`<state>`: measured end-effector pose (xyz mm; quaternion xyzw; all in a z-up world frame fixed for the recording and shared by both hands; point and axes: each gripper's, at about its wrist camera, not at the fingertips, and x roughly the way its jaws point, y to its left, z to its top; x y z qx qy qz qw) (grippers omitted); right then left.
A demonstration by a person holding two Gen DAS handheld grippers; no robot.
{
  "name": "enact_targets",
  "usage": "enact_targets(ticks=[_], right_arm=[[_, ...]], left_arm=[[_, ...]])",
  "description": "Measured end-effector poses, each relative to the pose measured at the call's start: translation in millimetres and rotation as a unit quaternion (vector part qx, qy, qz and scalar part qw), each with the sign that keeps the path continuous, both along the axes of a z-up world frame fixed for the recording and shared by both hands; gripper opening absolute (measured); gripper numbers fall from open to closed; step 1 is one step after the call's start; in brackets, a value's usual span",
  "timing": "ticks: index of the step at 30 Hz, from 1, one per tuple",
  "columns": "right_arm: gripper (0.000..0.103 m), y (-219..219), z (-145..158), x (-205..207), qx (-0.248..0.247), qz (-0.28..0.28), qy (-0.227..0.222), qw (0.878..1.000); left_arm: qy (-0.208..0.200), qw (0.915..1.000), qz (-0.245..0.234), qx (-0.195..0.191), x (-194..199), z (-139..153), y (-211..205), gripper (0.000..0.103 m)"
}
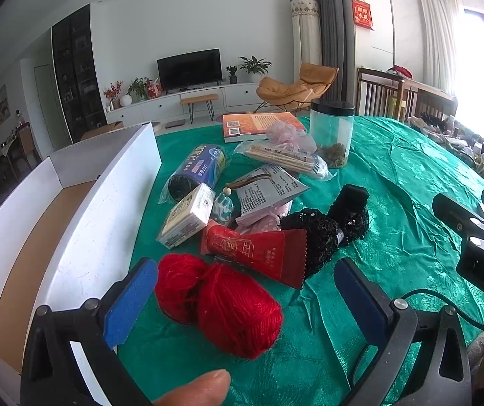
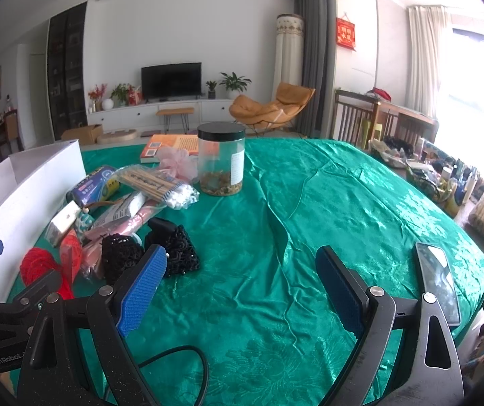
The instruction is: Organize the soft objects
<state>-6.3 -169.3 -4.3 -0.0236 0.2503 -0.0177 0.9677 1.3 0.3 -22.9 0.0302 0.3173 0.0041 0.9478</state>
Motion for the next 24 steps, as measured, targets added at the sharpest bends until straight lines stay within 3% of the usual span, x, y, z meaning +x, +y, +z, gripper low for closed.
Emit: enact_targets(ticks=[24], right_arm=[[0.092, 0.9, -1.2, 0.2, 0.002, 0.001, 0.001, 1.0]], left_arm=[[0.004, 1.0, 0.0, 0.001, 0.3, -3.6, -1.1, 0.103]])
